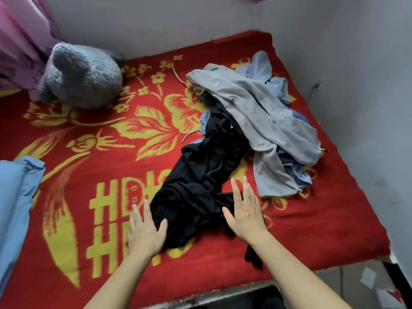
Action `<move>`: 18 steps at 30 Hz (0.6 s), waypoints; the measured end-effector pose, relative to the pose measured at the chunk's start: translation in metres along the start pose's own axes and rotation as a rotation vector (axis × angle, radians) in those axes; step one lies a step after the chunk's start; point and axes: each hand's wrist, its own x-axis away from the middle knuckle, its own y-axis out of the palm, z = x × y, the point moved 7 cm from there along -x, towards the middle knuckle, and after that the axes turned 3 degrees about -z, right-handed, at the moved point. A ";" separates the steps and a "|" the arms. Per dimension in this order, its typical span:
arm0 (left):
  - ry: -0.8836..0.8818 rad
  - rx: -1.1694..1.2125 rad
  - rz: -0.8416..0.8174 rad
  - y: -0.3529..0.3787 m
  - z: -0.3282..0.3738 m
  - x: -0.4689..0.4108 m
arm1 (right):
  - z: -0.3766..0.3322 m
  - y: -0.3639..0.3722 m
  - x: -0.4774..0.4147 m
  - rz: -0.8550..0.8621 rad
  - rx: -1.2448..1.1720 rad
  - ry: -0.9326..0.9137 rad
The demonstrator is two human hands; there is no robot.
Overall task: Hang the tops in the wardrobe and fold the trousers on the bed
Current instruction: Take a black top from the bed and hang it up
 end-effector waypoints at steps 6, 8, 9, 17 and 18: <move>-0.204 0.222 -0.185 0.079 -0.077 -0.074 | -0.030 0.137 0.011 -0.140 -0.033 0.078; -0.285 0.275 -0.226 0.114 -0.100 -0.090 | -0.027 0.177 0.014 -0.199 -0.028 0.107; -0.332 0.288 -0.236 0.130 -0.111 -0.095 | -0.023 0.195 0.014 -0.227 -0.005 0.112; -0.329 0.515 -0.162 0.229 -0.119 -0.111 | 0.019 0.232 -0.047 0.118 -0.008 0.199; -0.264 0.586 -0.196 0.240 -0.108 -0.105 | 0.026 0.241 -0.052 0.071 0.007 0.232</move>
